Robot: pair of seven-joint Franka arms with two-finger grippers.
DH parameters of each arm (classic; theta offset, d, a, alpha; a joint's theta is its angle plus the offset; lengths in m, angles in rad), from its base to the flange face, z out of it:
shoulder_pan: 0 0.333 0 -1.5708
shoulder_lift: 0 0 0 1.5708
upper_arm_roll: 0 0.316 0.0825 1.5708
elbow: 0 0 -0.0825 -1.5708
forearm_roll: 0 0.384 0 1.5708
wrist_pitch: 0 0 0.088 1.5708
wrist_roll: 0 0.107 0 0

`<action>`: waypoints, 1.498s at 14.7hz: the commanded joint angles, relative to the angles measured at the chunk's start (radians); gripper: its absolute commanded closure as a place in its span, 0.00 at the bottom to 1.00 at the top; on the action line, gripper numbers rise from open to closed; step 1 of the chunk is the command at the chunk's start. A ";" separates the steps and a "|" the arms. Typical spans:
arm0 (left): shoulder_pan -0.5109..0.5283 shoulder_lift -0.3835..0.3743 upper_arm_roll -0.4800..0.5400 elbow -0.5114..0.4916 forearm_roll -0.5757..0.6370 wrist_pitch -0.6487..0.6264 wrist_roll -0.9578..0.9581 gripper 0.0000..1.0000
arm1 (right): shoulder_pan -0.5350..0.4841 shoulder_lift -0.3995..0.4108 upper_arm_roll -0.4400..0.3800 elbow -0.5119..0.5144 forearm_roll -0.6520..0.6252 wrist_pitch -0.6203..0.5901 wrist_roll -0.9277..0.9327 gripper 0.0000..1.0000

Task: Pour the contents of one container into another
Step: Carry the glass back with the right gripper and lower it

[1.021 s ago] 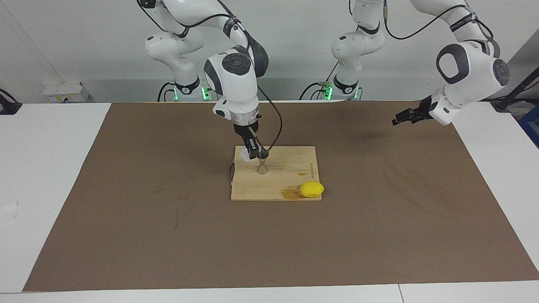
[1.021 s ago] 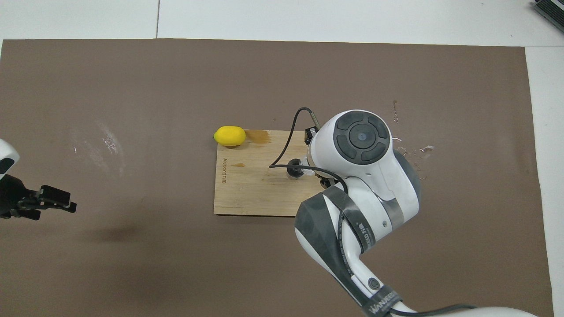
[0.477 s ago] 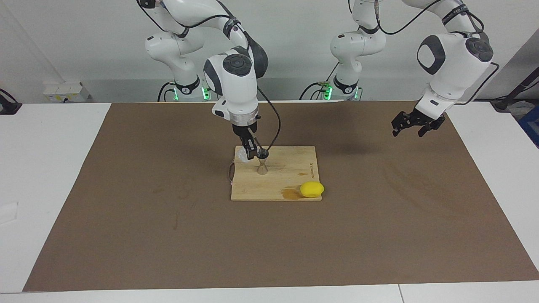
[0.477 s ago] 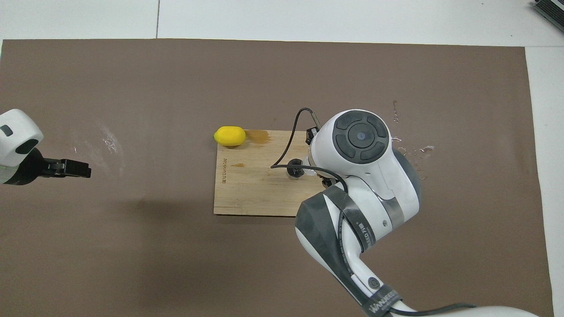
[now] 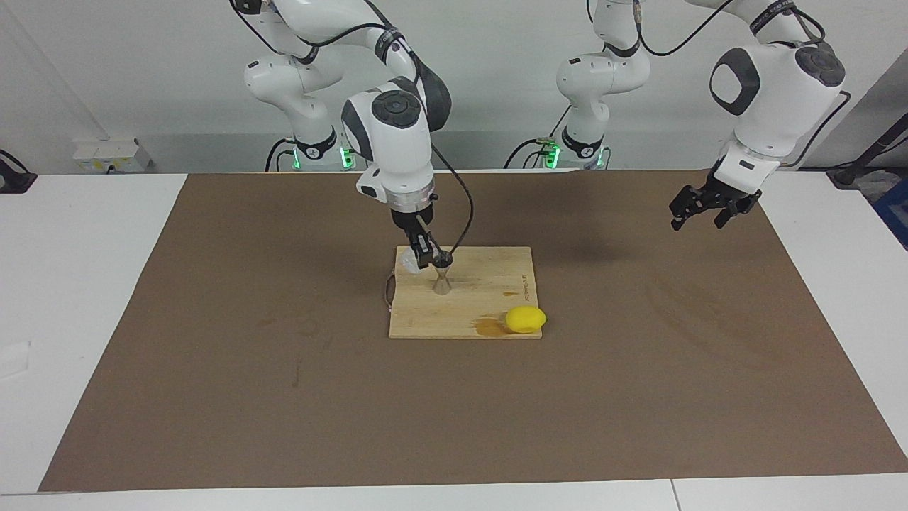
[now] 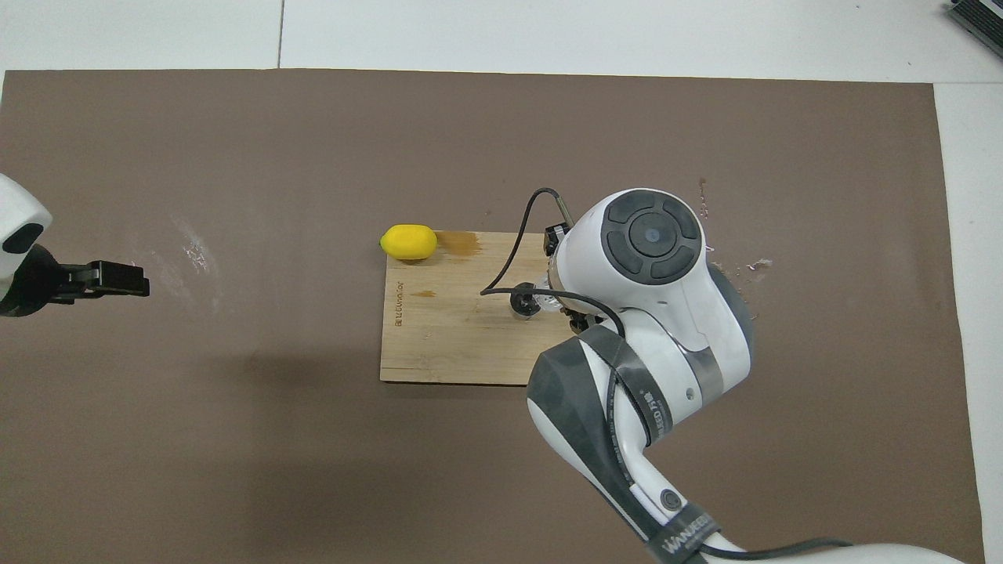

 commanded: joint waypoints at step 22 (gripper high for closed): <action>-0.030 0.223 0.005 0.352 0.017 -0.249 -0.022 0.00 | -0.461 0.031 0.005 -0.127 0.579 -0.036 -0.515 1.00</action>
